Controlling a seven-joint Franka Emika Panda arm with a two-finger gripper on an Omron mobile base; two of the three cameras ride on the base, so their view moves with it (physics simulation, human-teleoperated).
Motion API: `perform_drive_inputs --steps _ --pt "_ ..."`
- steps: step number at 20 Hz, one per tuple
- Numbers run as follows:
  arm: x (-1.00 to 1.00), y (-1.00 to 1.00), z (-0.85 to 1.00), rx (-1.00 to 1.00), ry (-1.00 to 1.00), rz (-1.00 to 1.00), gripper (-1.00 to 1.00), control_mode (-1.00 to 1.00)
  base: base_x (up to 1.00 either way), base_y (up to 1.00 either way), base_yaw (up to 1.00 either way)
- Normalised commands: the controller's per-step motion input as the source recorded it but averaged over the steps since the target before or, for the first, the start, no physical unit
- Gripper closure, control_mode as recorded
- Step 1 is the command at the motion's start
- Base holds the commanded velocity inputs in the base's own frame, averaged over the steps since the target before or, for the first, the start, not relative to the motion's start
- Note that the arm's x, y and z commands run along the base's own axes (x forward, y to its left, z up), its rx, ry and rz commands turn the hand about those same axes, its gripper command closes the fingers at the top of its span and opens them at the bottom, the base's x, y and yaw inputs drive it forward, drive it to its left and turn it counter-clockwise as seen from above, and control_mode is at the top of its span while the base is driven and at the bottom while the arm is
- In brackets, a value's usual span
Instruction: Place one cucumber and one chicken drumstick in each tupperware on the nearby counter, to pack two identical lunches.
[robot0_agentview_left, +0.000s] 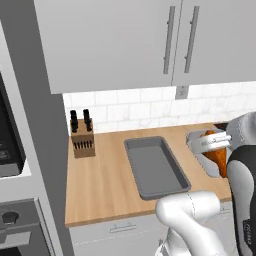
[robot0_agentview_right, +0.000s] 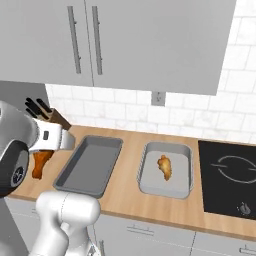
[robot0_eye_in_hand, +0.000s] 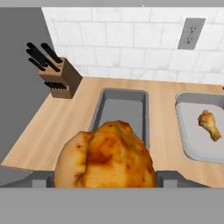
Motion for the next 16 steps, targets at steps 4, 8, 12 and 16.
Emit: perform_drive_inputs --steps 4,8,12,16 --pt "0.88 0.00 -1.00 0.00 0.12 0.12 1.00 -1.00 0.00 0.00 0.00" --pt "1.00 -0.07 -0.84 0.00 0.05 0.06 1.00 -1.00 0.00 0.00 0.00" --pt "0.91 -0.04 -0.54 0.00 0.03 0.00 1.00 -1.00 0.00 0.00 0.00" --pt "0.55 0.00 -0.59 -0.01 0.00 -0.01 1.00 -1.00 0.00 0.00 0.00"
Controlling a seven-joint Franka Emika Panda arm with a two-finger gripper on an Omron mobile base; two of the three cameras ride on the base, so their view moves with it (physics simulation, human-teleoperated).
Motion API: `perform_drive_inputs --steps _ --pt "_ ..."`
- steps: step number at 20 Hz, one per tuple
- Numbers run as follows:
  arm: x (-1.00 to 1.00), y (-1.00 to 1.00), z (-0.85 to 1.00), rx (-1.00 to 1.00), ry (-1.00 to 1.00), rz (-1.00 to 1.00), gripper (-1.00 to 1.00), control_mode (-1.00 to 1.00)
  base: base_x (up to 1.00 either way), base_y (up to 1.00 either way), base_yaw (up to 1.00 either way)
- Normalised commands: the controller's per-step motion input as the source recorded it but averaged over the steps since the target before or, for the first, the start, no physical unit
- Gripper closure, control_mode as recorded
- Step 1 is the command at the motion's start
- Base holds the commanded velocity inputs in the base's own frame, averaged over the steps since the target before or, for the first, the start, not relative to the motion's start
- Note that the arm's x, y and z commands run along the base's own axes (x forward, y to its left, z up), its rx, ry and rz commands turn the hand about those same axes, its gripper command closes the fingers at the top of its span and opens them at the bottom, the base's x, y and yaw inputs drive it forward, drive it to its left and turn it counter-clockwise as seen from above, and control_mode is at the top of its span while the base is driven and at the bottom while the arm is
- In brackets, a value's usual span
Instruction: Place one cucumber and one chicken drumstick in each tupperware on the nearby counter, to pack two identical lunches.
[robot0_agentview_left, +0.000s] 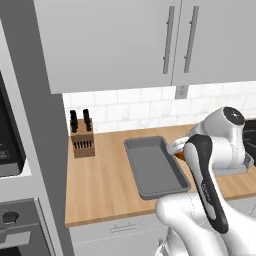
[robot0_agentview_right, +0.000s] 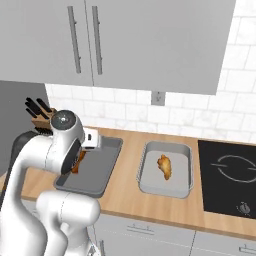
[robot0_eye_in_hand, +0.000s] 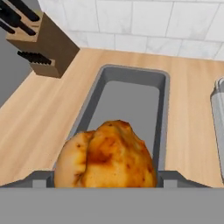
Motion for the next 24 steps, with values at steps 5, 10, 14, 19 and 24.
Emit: perform_drive_inputs --steps 5,10,14,19,24 --pt "0.48 0.02 -0.65 -0.06 0.01 -0.08 1.00 -1.00 0.00 0.00 0.00" --pt "0.50 0.06 -0.48 -0.02 0.15 -0.08 1.00 -1.00 0.00 0.00 0.00" --pt "0.55 0.00 -0.41 0.00 0.12 -0.02 1.00 -1.00 0.00 0.00 0.00" --pt "0.56 0.00 -0.46 0.00 0.11 0.00 1.00 -1.00 0.00 0.00 0.00" --pt "0.58 0.00 -0.54 0.00 0.08 0.00 1.00 -1.00 0.00 0.00 0.00"
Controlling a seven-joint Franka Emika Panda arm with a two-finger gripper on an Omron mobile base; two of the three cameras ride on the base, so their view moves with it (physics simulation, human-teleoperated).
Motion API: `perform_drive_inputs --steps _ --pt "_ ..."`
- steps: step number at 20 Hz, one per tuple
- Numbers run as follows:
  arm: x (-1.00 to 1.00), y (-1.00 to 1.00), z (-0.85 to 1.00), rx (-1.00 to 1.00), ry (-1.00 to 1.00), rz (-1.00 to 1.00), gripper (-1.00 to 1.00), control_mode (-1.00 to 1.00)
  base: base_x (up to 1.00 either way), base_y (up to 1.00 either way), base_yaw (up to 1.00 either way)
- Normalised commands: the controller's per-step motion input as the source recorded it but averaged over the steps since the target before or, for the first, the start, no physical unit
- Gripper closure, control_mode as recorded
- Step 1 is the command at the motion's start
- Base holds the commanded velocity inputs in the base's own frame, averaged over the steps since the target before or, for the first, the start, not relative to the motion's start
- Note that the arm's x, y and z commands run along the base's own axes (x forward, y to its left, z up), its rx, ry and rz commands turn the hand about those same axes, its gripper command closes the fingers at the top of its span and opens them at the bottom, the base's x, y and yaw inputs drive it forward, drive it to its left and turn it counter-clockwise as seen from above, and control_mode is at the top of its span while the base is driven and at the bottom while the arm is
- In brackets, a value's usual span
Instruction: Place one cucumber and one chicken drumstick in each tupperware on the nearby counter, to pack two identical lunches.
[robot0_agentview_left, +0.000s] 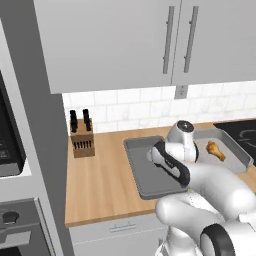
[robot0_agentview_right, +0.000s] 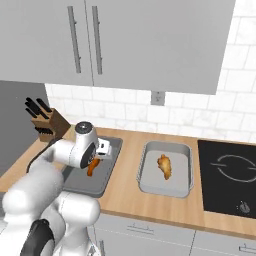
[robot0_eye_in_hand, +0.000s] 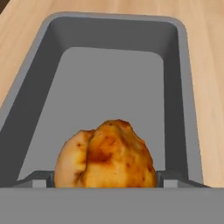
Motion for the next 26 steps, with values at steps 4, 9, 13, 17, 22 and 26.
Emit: perform_drive_inputs --steps 4,9,13,17,22,26 --pt "0.26 0.00 -0.60 0.00 0.01 0.00 1.00 -1.00 0.00 0.00 0.00" --pt "0.19 0.00 -0.60 0.00 0.00 0.00 1.00 -1.00 0.00 0.00 0.00" --pt "0.28 0.00 -0.59 0.00 0.02 0.00 1.00 -1.00 0.00 0.00 0.00" --pt "0.23 0.00 -0.32 0.00 0.00 0.00 1.00 -1.00 0.00 0.00 0.00" --pt "0.00 0.00 0.00 0.00 0.00 0.00 1.00 1.00 -0.16 0.01 0.00" --pt "0.00 0.00 0.00 0.00 0.00 0.00 1.00 1.00 -0.46 0.07 0.00"
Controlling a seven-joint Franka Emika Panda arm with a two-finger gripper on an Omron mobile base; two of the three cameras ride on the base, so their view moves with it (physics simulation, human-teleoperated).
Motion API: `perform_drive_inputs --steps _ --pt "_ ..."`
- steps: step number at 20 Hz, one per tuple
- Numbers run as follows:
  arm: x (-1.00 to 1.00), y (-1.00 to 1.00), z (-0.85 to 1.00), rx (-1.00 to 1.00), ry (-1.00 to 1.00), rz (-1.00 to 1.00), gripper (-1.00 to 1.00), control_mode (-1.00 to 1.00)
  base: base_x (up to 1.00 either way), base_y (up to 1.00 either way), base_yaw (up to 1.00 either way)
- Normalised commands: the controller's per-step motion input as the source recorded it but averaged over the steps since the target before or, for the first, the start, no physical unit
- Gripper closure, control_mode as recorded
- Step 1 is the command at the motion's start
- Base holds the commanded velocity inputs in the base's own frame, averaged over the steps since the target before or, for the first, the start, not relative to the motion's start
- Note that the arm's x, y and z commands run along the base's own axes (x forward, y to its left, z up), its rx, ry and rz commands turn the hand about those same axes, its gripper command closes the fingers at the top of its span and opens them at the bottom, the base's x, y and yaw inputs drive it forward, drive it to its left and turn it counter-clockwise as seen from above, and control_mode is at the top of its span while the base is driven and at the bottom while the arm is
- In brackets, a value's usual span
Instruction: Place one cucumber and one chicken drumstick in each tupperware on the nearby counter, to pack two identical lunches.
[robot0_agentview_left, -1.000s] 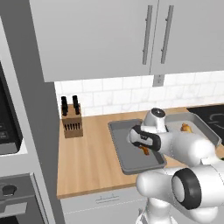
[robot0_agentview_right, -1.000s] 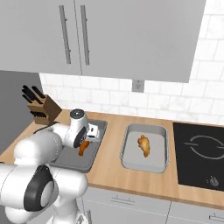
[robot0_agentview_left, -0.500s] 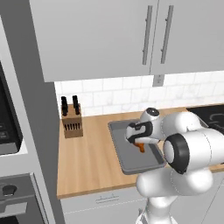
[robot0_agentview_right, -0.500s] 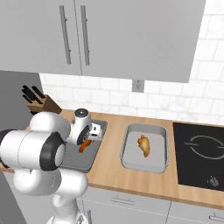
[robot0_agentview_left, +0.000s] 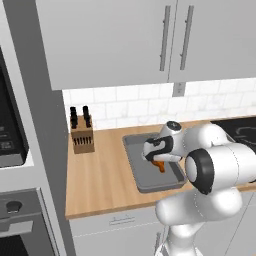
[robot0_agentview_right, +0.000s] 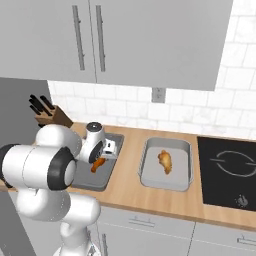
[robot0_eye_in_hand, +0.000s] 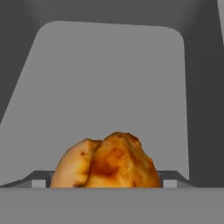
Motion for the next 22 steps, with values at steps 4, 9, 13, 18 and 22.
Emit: perform_drive_inputs --steps 4,9,13,18,22 --pt "0.00 0.00 0.00 0.00 0.00 0.00 1.00 1.00 -0.32 0.13 0.00" --pt "0.17 0.01 0.00 0.00 0.00 0.00 1.00 -1.00 0.49 0.12 0.00" --pt "0.38 0.04 0.00 0.00 -0.04 0.00 1.00 -1.00 0.00 0.00 0.00" --pt "-0.09 0.03 -0.04 0.00 -0.13 0.00 1.00 -1.00 0.00 0.00 0.00" --pt "-0.37 0.05 0.26 0.00 -0.32 0.00 1.00 -1.00 0.00 0.00 0.00"
